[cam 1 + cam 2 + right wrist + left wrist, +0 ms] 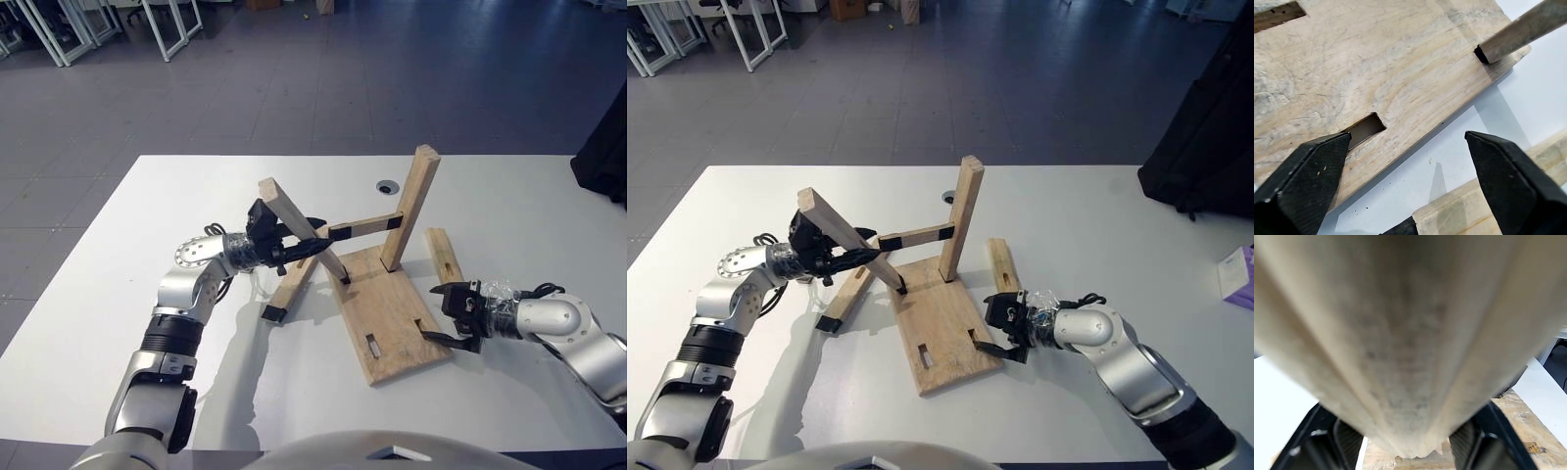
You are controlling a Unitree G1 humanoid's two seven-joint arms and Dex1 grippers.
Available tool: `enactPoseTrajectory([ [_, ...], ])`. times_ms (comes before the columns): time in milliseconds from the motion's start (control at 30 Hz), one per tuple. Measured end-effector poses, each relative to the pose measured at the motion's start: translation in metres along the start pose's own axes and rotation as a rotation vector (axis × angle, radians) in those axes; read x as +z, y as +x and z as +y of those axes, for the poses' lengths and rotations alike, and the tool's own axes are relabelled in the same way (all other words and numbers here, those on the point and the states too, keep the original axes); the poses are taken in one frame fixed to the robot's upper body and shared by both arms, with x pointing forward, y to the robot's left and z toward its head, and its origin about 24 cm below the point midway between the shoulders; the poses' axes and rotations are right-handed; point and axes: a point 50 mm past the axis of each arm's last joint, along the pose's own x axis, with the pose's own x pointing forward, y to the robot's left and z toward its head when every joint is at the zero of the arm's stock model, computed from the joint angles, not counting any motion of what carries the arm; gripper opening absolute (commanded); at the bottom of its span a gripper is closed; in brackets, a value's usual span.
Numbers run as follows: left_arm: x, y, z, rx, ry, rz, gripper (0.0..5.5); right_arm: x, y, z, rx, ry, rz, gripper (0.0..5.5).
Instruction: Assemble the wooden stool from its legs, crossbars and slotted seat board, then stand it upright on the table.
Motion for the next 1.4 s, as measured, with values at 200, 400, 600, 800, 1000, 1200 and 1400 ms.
enactPoseTrajectory([
  [200, 0.003, 0.000, -0.001, -0.035, 0.002, 0.040, 2.06, 0.000, 0.001, -0.001, 0.009, -0.007, 0.004, 4.30],
  [400, 0.014, 0.011, 0.006, -0.058, 0.005, 0.146, 2.06, 0.000, 0.004, 0.000, 0.000, -0.007, -0.002, 4.30],
  [600, 0.017, 0.016, 0.005, -0.055, 0.027, 0.178, 2.06, 0.000, 0.005, 0.000, -0.007, -0.006, -0.007, 4.30],
  [800, 0.014, 0.018, 0.020, -0.013, -0.028, 0.192, 2.06, 0.003, 0.009, -0.003, -0.033, -0.003, -0.033, 4.30],
  [1000, 0.016, 0.024, 0.028, -0.016, -0.022, 0.206, 2.06, 0.005, 0.010, -0.007, -0.052, -0.011, -0.042, 4.30],
  [1200, 0.020, 0.035, 0.022, -0.076, 0.073, 0.260, 2.06, 0.007, 0.011, -0.006, -0.047, -0.014, -0.052, 4.30],
  [1400, 0.019, 0.041, 0.027, -0.073, 0.073, 0.298, 2.06, 0.009, 0.014, -0.005, -0.058, 0.029, -0.072, 3.91],
])
